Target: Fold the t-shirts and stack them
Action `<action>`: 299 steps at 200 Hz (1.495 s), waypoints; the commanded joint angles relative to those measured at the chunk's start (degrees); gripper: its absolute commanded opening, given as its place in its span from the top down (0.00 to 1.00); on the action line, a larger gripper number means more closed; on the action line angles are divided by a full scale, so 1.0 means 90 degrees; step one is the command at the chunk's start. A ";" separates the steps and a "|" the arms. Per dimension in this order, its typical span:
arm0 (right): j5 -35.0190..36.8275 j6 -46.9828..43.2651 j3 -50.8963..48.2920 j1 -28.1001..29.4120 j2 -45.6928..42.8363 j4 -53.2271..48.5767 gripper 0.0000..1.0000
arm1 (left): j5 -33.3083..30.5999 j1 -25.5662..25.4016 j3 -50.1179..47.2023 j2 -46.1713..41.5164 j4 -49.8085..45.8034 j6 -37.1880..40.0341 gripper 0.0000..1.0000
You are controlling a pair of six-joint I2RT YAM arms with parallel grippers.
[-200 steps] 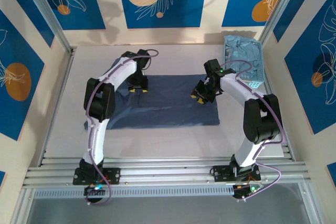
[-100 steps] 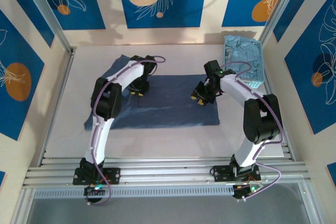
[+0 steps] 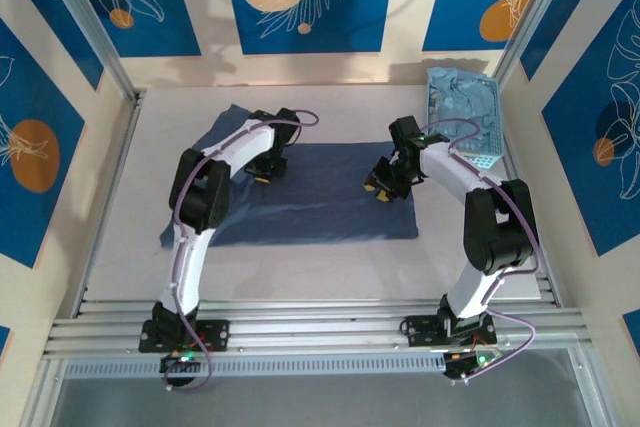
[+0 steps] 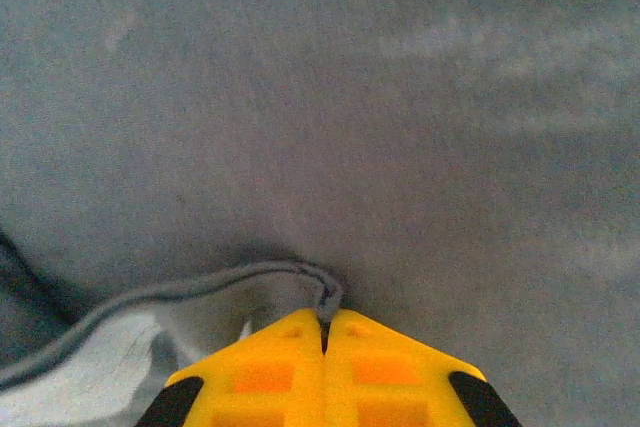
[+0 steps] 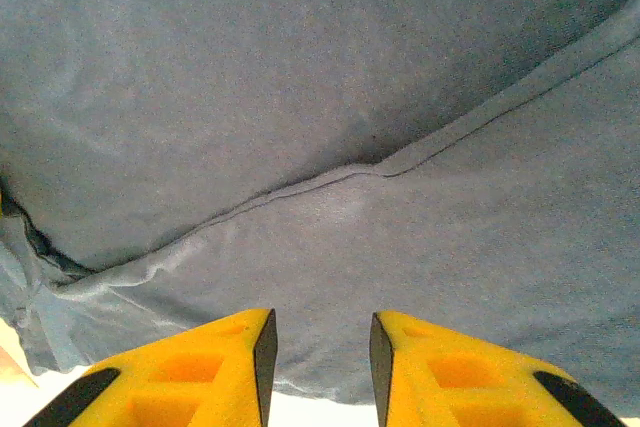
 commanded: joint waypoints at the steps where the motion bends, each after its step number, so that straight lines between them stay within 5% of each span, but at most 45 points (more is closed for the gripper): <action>1: -0.0201 -0.0014 -0.0067 -0.0020 -0.0122 -0.0042 0.66 | 0.0177 -0.0180 -0.0431 -0.0762 0.0402 0.0311 1.00; 94: -0.0327 -0.0047 -0.0056 -0.0017 -0.0072 -0.0049 0.65 | 0.0191 -0.0456 -0.1204 -0.0962 0.0831 0.1003 1.00; 113: -0.0292 -0.0068 -0.0085 -0.0017 -0.0087 -0.0106 0.64 | 0.0029 -0.0457 -0.0956 -0.0944 0.0731 0.0823 0.49; 134: -0.0066 -0.0073 -0.0192 -0.0048 -0.0197 -0.0220 0.61 | -0.0065 -0.0449 -0.0744 -0.1309 0.0566 0.0393 0.36; 171: 0.0199 0.0121 -0.0590 -0.0302 -0.0396 -0.0322 0.61 | 0.0432 0.0042 -0.1567 -0.2497 0.0129 -0.1146 0.39; 226: 0.0510 0.0423 -0.0765 -0.0353 -0.0130 -0.0862 0.62 | 0.1732 0.2024 -0.4463 -0.3820 0.0633 -0.2152 0.62; 299: 0.1031 0.0602 -0.0947 -0.0742 0.0572 -0.1803 0.62 | 0.0974 0.3511 -0.4943 -0.2896 0.1007 -0.2127 0.75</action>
